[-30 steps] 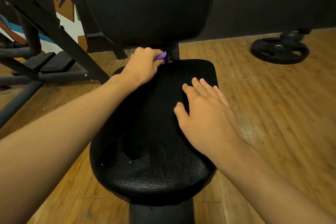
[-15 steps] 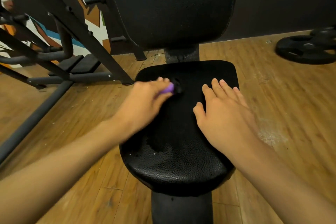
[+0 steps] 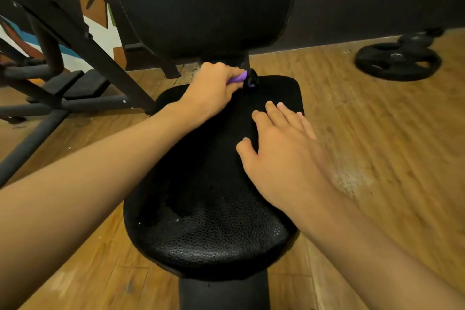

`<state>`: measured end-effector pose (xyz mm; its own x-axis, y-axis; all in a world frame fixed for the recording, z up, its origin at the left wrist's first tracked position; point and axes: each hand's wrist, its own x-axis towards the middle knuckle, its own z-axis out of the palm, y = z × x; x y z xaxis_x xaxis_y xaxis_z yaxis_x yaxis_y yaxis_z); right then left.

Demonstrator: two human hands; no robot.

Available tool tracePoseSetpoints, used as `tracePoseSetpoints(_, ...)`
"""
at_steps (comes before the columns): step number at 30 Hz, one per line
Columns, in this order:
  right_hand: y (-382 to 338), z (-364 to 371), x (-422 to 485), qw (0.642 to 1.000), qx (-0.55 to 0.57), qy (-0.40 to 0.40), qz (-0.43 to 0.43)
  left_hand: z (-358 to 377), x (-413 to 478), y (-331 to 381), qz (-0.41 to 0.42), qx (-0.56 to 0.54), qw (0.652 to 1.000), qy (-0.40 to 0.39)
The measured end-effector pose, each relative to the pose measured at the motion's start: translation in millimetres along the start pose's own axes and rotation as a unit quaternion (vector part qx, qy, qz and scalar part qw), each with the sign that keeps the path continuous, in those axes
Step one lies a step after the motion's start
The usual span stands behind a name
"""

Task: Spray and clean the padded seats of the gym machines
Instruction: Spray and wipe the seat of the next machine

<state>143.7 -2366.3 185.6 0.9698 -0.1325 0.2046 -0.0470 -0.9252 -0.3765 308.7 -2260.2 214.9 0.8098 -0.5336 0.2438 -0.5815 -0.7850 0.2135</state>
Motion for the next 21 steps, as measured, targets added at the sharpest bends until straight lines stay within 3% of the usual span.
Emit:
tracePoseSetpoints(6,2.9,-1.1,-0.6,1.000,-0.001,-0.006,0.000,-15.7,-56.7,-6.2,0.033,-0.019,0.999,-0.017)
tracePoseSetpoints(16,1.6,-4.9,-4.6,0.999,-0.024,-0.033,0.007,-28.5,-239.1,26.1,0.113,-0.122,0.986,-0.017)
tracePoseSetpoints(19,-0.3,-5.6,-5.4,0.999,-0.035,-0.035,0.008,2.9,-270.7,16.9,0.158,-0.088,0.983,-0.011)
tracePoseSetpoints(21,-1.2,-5.3,-5.4,0.999,-0.037,-0.031,0.008,32.5,-258.7,-12.9,0.153,0.008,0.987,-0.042)
